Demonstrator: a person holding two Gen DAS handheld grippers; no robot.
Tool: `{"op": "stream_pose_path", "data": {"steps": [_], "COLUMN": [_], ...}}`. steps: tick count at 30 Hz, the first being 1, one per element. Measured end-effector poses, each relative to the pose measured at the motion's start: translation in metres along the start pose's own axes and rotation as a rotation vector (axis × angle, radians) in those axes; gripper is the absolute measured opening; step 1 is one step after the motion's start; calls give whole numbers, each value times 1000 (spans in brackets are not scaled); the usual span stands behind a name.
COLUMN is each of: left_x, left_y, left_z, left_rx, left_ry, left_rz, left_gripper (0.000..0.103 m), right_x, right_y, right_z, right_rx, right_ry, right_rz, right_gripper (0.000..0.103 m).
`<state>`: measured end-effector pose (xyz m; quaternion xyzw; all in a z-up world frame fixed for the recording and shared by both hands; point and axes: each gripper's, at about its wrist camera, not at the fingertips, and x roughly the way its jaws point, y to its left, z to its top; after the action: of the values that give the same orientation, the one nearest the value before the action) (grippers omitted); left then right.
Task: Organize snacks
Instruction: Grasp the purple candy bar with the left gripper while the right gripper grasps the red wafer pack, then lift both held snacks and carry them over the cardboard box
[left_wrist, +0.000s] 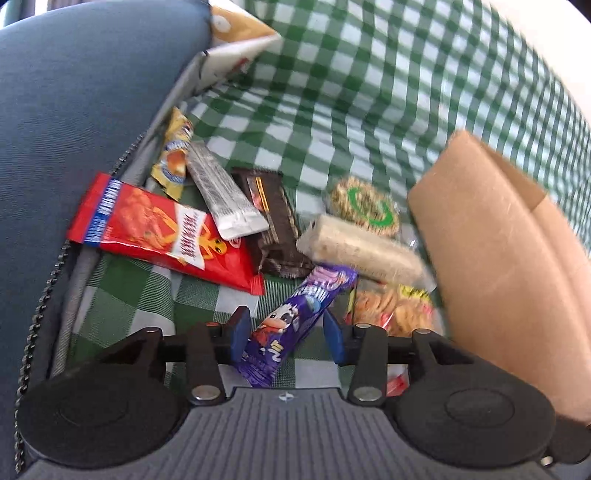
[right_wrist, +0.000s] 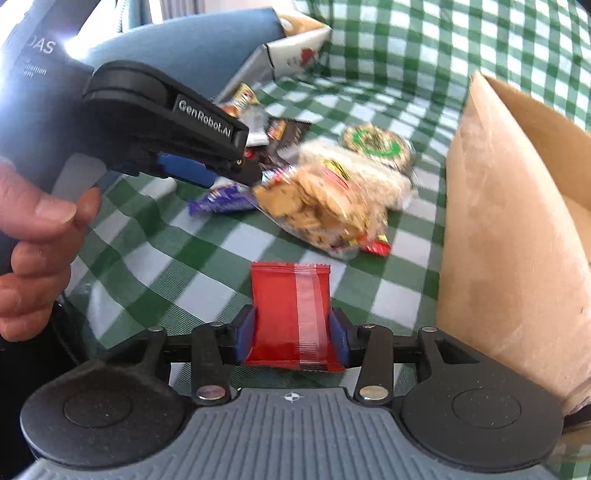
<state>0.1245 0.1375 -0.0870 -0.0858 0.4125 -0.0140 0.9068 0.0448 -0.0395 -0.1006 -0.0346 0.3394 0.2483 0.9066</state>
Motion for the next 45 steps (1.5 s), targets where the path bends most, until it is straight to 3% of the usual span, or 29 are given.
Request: {"op": "stream_pose_path", "data": {"steps": [5, 6, 7, 12, 15, 18, 23, 30, 38, 45], "left_x": [12, 11, 11, -4, -21, -36, -35, -18, -15, -51], "left_y": [-1, -1, 0, 3, 7, 16, 26, 21, 16, 20], "left_z": [0, 0, 0, -1, -2, -5, -15, -17, -17, -8], "left_rx": [19, 20, 17, -6, -44, -148, -275, -266, -249, -313], "left_ry": [17, 18, 22, -5, -54, -69, 60, 137, 117, 5], "left_rz": [13, 7, -11, -81, -105, -127, -66, -24, -43, -149], "left_gripper": [48, 44, 25, 14, 13, 12, 13, 20, 14, 14], "right_x": [2, 2, 3, 1, -1, -3, -3, -1, -2, -25], "right_y": [-2, 0, 0, 3, 3, 4, 3, 2, 8, 12], "right_z": [0, 0, 1, 1, 2, 2, 0, 0, 3, 10], "right_rx": [3, -1, -4, -12, -15, -18, -21, -20, -28, -52], "right_ry": [2, 2, 1, -11, -22, -28, -9, 4, -19, -104], "right_rz": [4, 2, -2, -14, -16, -20, -33, -34, -47, -81], "right_gripper": [49, 50, 49, 46, 46, 45, 45, 45, 45, 42]}}
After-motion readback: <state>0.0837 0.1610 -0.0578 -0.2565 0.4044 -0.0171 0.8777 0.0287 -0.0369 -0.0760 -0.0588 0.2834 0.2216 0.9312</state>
